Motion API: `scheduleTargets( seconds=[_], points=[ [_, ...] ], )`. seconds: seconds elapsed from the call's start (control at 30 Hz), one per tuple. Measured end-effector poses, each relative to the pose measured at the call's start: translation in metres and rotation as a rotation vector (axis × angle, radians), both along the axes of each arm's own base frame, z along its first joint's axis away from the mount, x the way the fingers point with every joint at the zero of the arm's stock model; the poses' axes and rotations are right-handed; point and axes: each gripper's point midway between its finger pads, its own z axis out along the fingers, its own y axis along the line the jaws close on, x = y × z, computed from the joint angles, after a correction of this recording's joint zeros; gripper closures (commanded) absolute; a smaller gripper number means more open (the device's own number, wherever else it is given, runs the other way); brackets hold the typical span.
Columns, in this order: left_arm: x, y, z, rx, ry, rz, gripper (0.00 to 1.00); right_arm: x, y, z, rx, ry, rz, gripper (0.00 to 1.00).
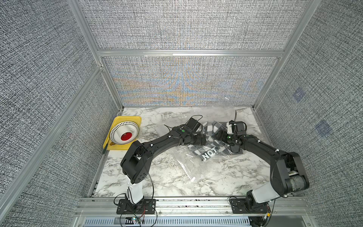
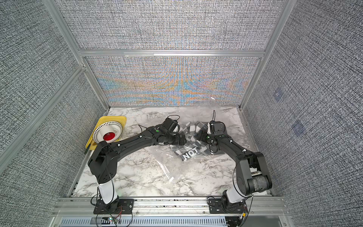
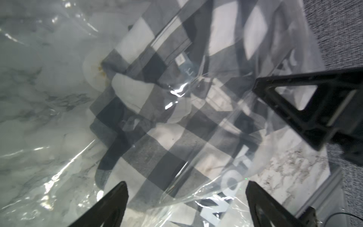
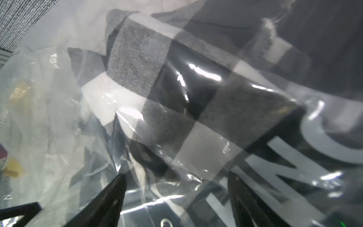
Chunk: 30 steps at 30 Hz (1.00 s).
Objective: Place the folded shirt into the vacuum bag
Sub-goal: Adjust the vacuum bag at the center of the board.
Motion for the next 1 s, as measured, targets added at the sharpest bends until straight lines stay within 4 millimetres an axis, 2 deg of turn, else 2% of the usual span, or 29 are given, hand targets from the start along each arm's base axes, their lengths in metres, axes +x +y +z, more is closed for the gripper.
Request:
scheduleTargets(
  seconds=[0.1, 0.17, 0.2, 0.23, 0.3, 0.37, 0.43, 0.57, 0.67, 0.8, 1.0],
  points=[
    [-0.007, 0.025, -0.029, 0.086, 0.024, 0.034, 0.04, 0.012, 0.019, -0.003, -0.001, 0.005, 0.054, 0.21],
    [-0.015, 0.047, -0.034, 0.134, 0.031, 0.068, 0.04, 0.015, 0.028, 0.002, 0.000, -0.006, 0.075, 0.21],
    [-0.019, 0.055, -0.030, 0.147, 0.024, 0.081, 0.04, 0.015, 0.030, 0.008, 0.002, -0.022, 0.079, 0.20],
    [-0.024, 0.063, -0.017, 0.148, -0.003, 0.092, 0.04, 0.014, 0.031, 0.018, 0.006, -0.040, 0.082, 0.20],
    [-0.038, 0.063, 0.013, 0.112, -0.057, 0.071, 0.03, 0.014, 0.024, 0.037, 0.009, -0.080, 0.065, 0.19],
    [-0.059, 0.058, 0.037, 0.083, -0.100, 0.028, 0.03, 0.015, 0.009, 0.057, 0.004, -0.129, 0.023, 0.18],
    [-0.082, 0.054, 0.043, 0.117, -0.122, -0.022, 0.02, 0.010, -0.009, 0.069, -0.005, -0.154, -0.025, 0.18],
    [-0.140, 0.035, 0.030, 0.248, -0.126, -0.210, 0.02, -0.003, -0.051, 0.077, -0.006, -0.163, -0.146, 0.17],
    [-0.169, 0.021, 0.010, 0.378, -0.133, -0.333, 0.02, -0.016, -0.085, 0.077, 0.002, -0.161, -0.255, 0.17],
    [-0.194, -0.002, -0.002, 0.489, -0.167, -0.451, 0.01, -0.039, -0.122, 0.072, 0.022, -0.164, -0.388, 0.18],
    [-0.199, -0.008, -0.023, 0.642, -0.188, -0.506, 0.02, -0.083, -0.176, 0.032, 0.051, -0.094, -0.595, 0.22]
  ],
)
